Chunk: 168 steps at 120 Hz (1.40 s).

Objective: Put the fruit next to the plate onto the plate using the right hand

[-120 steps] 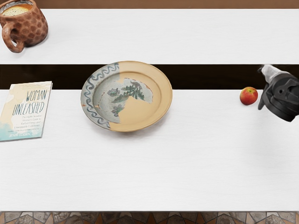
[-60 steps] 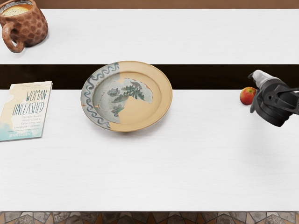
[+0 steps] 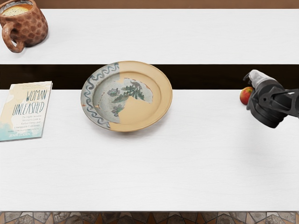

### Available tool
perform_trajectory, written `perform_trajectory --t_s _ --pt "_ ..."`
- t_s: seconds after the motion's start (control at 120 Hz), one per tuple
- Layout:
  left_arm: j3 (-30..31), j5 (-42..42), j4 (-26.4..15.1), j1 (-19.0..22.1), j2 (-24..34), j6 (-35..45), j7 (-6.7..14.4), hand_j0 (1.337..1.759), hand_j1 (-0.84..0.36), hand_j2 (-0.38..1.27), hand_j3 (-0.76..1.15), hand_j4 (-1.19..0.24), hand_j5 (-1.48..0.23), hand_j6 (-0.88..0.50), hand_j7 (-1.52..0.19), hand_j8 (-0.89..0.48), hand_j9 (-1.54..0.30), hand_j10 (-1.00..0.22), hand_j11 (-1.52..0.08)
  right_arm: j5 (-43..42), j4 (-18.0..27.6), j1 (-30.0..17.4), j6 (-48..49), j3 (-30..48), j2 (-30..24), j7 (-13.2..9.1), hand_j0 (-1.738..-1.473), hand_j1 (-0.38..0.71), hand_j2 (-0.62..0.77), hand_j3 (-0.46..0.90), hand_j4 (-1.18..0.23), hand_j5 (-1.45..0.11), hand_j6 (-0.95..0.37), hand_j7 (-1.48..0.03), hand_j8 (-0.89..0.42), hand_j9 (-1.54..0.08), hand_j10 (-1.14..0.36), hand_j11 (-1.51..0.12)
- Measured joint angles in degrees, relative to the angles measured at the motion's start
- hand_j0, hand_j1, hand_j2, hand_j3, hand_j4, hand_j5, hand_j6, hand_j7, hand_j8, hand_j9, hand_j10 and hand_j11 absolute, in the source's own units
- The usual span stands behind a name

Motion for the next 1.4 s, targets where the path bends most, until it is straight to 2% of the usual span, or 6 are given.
perform_trajectory --t_s 0.2,0.642,1.4 --pt "0.06 0.00 -0.05 0.00 0.00 0.00 0.00 1.658 0.34 0.00 0.00 -0.01 -0.01 -0.01 -0.01 -0.01 -0.01 -0.01 -0.01 -0.23 -0.40 -0.77 -1.22 -0.28 0.58 0.00 -1.658 0.03 -0.06 0.00 -0.32 -0.41 -0.32 -0.41 -0.32 -0.41 -0.32 -0.41" --pt "0.08 0.00 -0.07 -0.16 0.00 0.00 0.00 1.658 0.34 0.00 0.00 -0.01 -0.01 -0.01 -0.01 -0.01 -0.01 -0.01 -0.01 -0.67 -4.18 -2.32 -1.95 -0.53 2.74 0.00 -1.658 -0.06 -0.05 0.00 -0.24 -0.31 -0.24 -0.31 -0.24 -0.31 -0.24 -0.31" --pt "0.00 0.00 -0.07 -0.18 0.00 0.00 0.02 1.658 0.34 0.00 0.00 -0.01 -0.01 -0.01 -0.01 -0.01 -0.01 -0.01 -0.01 -0.68 -11.15 -4.80 -1.52 -0.62 7.30 0.00 -1.658 -0.08 -0.04 0.00 -0.23 -0.29 -0.23 -0.29 -0.23 -0.29 -0.23 -0.29"
